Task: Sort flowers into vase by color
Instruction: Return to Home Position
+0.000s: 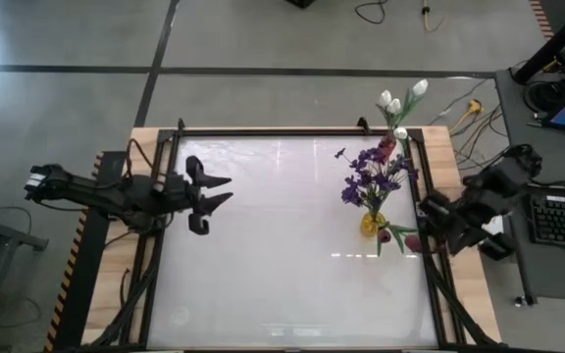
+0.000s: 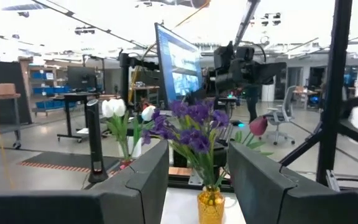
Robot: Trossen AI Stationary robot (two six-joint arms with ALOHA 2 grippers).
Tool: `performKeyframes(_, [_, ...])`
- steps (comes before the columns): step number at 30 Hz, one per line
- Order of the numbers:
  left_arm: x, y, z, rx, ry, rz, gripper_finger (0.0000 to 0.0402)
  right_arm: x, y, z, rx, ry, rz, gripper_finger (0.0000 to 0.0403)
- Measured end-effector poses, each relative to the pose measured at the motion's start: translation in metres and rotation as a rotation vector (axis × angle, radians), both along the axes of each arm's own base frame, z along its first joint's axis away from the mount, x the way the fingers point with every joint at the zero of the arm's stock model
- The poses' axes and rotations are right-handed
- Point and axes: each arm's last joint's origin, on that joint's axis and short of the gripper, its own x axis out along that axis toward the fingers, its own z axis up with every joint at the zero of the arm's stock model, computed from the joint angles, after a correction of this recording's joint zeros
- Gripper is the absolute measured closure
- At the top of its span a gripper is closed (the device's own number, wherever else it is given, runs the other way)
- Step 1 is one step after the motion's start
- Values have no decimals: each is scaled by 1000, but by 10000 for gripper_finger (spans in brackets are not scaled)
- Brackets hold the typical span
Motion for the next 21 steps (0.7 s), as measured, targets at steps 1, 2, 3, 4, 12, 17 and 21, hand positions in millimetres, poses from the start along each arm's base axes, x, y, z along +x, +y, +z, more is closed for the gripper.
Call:
performKeyframes(1, [-2,1,-1,-3,-2,11,251,-4,-3,-3,19,-23,3,390])
performKeyframes(2, [-4,1,-3,-8,-4,21,251,-9,-6,-6,41,-41,9,390])
performKeyframes(3, [-6,2,-4,-14,-6,35,251,-14,-8,-9,60,-54,13,390])
performKeyframes(4, [-8,3,-6,-18,-6,45,251,-18,-11,-12,79,-75,15,390])
performKeyframes(12, [-16,5,-14,-40,-20,67,251,-34,-21,-32,133,-137,18,390])
performKeyframes(17, [-22,6,-26,-87,-27,56,251,-20,-15,-47,155,-32,-32,390])
performKeyframes(21, [-26,8,-38,-113,-36,64,251,-9,-8,-57,146,66,-8,390])
